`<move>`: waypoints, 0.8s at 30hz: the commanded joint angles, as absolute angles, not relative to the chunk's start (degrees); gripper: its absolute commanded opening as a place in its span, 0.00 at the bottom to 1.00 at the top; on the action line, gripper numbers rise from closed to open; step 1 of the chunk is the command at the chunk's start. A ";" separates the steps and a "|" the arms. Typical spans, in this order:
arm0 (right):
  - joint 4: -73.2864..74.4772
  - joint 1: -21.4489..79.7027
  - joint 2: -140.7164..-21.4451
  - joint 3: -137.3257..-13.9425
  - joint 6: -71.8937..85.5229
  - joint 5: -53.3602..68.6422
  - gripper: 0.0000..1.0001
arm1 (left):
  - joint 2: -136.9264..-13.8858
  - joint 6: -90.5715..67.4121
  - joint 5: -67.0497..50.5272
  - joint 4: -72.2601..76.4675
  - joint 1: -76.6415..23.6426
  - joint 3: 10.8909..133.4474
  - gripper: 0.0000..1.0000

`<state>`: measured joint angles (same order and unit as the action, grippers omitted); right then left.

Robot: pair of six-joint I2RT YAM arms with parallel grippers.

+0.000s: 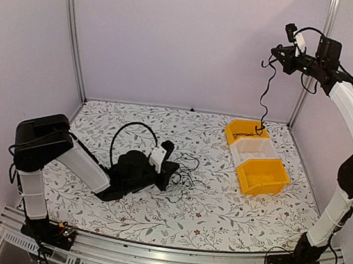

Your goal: Untangle the cables

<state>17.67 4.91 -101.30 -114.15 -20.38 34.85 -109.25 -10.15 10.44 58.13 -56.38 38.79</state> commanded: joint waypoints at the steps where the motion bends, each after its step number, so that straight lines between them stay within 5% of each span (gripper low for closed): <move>1: 15.18 4.44 -104.94 -114.76 -19.36 34.19 0.00 | -109.88 -10.81 9.48 58.94 -57.42 39.96 0.00; 17: 14.72 1.85 -110.15 -100.29 -20.45 35.29 0.00 | -110.00 -11.07 9.61 58.18 -57.61 39.96 0.00; 24: 15.57 1.84 -107.55 -102.91 -19.91 37.10 0.00 | -110.36 -11.08 9.25 57.85 -57.61 40.86 0.00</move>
<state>16.19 1.83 -110.69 -100.36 -20.40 35.22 -109.43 -10.85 9.61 57.95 -56.86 39.46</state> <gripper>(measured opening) 0.034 0.000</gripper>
